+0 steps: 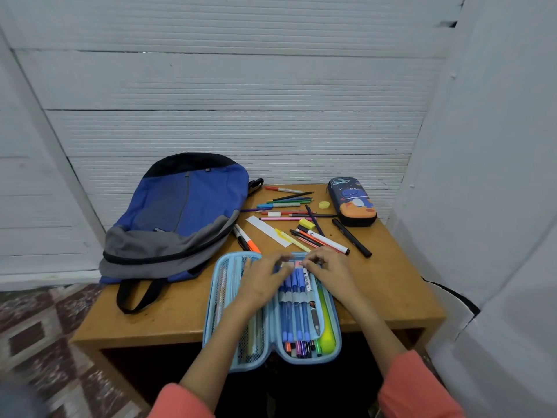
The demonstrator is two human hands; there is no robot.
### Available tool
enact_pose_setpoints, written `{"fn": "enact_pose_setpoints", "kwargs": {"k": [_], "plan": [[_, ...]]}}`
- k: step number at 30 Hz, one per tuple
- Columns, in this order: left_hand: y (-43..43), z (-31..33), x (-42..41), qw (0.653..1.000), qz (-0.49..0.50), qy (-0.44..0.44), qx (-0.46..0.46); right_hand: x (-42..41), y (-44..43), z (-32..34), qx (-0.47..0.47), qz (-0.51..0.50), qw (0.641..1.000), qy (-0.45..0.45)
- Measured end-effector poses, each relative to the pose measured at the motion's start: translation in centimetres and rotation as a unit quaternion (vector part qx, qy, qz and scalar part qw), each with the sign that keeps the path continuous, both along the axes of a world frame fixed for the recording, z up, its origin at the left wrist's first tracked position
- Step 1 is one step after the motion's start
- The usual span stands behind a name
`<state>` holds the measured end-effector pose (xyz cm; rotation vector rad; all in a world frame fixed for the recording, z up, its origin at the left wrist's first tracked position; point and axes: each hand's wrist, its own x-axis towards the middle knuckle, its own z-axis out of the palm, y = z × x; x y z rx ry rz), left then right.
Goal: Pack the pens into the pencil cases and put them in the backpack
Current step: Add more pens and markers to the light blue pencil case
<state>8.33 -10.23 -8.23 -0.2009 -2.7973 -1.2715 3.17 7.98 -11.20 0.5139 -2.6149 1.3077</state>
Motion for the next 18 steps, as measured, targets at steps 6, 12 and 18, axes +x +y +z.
{"fn": "enact_pose_setpoints", "kwargs": {"k": [6, 12, 18], "plan": [[-6.6, 1.1, 0.2, 0.989, 0.141, 0.049, 0.013, 0.2, -0.1, -0.3, -0.005, -0.007, 1.000, 0.013], [-11.1, 0.1, 0.8, 0.973, 0.208, -0.097, 0.043, 0.5, -0.5, -0.6, -0.006, -0.020, 0.999, 0.030], [-11.2, -0.2, 1.2, 0.958, 0.197, -0.173, 0.116, 0.9, -0.9, -0.9, 0.006, -0.027, 0.998, 0.050]]}}
